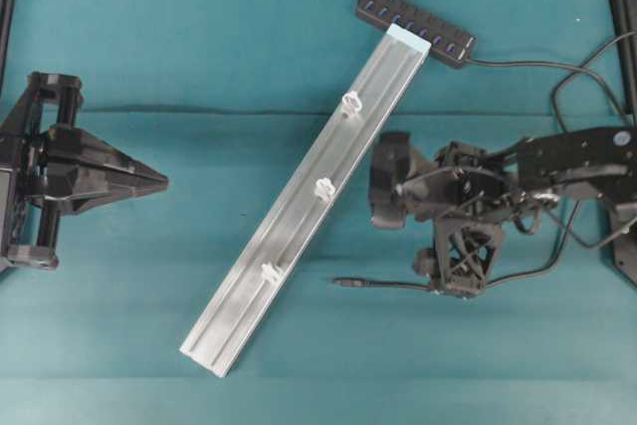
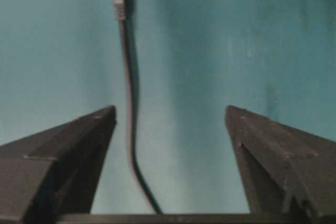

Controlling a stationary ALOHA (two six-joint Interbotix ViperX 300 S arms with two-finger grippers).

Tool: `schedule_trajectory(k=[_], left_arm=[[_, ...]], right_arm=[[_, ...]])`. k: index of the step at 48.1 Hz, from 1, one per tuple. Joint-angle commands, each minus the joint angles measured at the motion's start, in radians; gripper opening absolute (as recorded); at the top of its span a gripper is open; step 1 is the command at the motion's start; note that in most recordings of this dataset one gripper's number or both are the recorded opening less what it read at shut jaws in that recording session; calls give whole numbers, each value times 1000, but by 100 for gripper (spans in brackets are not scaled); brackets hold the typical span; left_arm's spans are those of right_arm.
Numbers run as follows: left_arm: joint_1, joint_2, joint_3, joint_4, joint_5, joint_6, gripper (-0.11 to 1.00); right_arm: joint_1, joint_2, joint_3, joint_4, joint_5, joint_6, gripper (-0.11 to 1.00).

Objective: Pass the USB cable through three rings with both arms.
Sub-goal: 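Move the right gripper toward the black USB cable plug on the table, then grasp the USB cable just behind the plug with the right gripper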

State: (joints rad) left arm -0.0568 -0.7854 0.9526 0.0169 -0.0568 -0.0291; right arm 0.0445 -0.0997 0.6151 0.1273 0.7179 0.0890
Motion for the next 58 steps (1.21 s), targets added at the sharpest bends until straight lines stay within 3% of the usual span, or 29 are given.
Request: schedule_trajectory(k=[1, 6, 38, 58], left_arm=[[2, -3, -26, 3, -5, -3, -2], [2, -3, -26, 3, -5, -5, -2], [3, 0, -21, 3, -5, 5, -2], [12, 2, -15, 3, -6, 8, -2]], right_arm=[[9, 23, -12, -5, -5, 0, 84], [12, 46, -8, -5, -20, 6, 79], [92, 273, -77, 0, -190, 87, 78], [94, 321, -78, -14, -199, 94, 78]])
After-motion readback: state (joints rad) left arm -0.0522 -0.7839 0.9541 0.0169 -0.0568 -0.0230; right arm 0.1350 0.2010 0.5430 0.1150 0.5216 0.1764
